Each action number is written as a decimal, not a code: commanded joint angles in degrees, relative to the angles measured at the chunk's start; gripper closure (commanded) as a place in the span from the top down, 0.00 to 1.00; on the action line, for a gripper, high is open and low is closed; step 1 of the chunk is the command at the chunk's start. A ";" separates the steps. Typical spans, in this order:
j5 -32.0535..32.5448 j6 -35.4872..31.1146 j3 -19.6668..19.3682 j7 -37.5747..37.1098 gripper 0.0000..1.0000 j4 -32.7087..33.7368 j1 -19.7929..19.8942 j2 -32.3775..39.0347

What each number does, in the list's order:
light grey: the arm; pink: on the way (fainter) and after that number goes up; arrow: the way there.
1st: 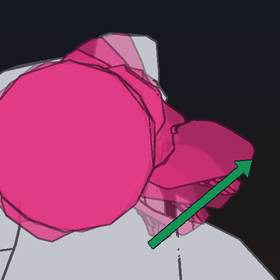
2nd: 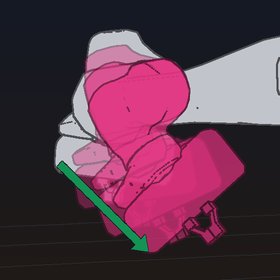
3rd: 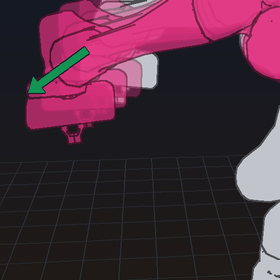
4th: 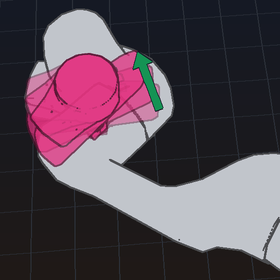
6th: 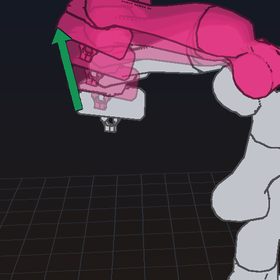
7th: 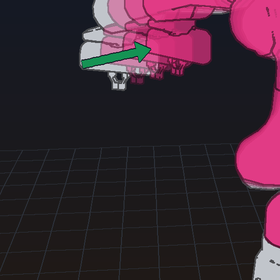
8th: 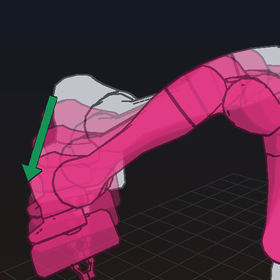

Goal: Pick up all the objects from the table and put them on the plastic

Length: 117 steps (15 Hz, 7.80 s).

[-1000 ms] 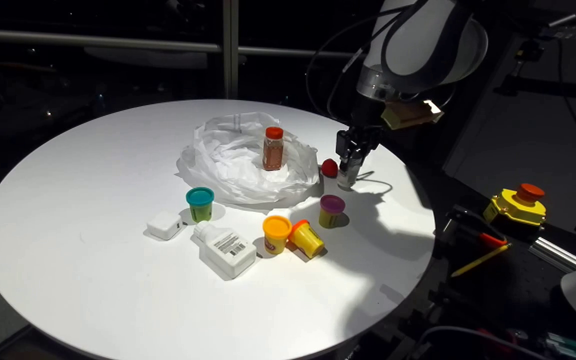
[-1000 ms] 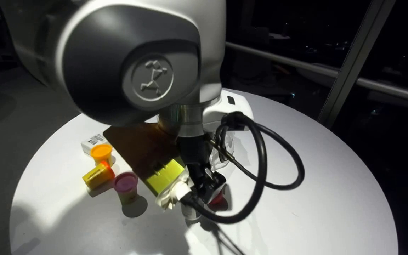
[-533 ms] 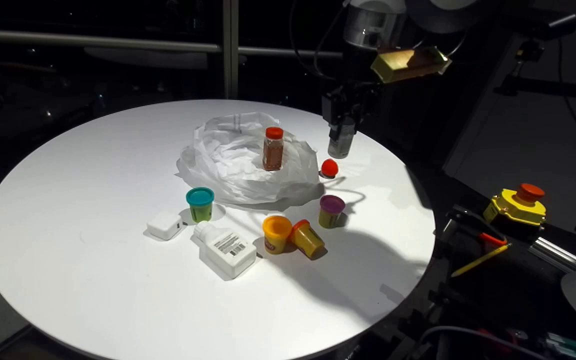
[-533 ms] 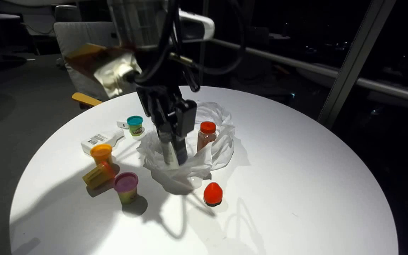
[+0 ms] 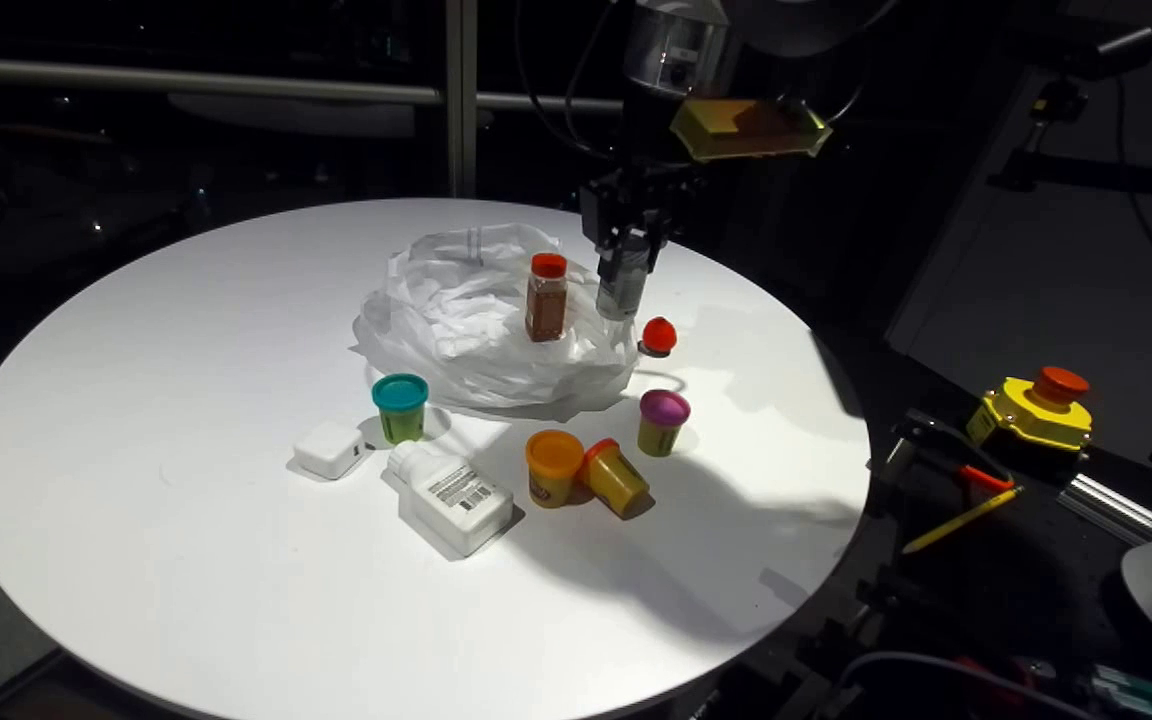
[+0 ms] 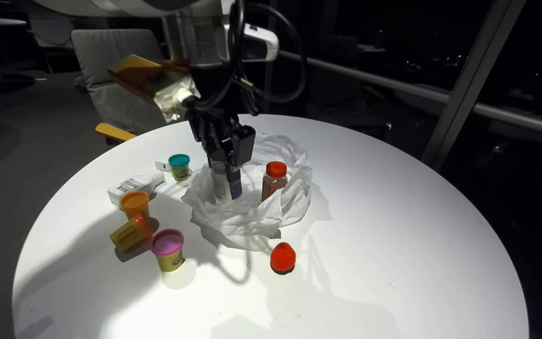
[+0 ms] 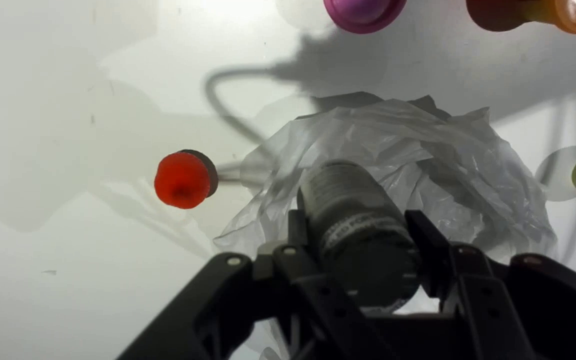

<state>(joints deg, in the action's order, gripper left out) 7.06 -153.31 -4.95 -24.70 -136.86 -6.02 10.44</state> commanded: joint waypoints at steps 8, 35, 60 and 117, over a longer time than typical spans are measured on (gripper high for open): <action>-11.71 -10.64 2.11 8.93 0.26 9.37 3.52 15.41; 15.14 8.35 -4.64 19.39 1.00 2.51 7.70 7.40; -10.71 -18.44 1.07 21.68 1.00 7.35 15.19 23.16; -1.47 29.88 0.38 3.58 1.00 9.99 -0.37 0.91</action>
<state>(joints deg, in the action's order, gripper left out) 4.22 -128.92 -4.84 -20.58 -122.41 -7.76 16.59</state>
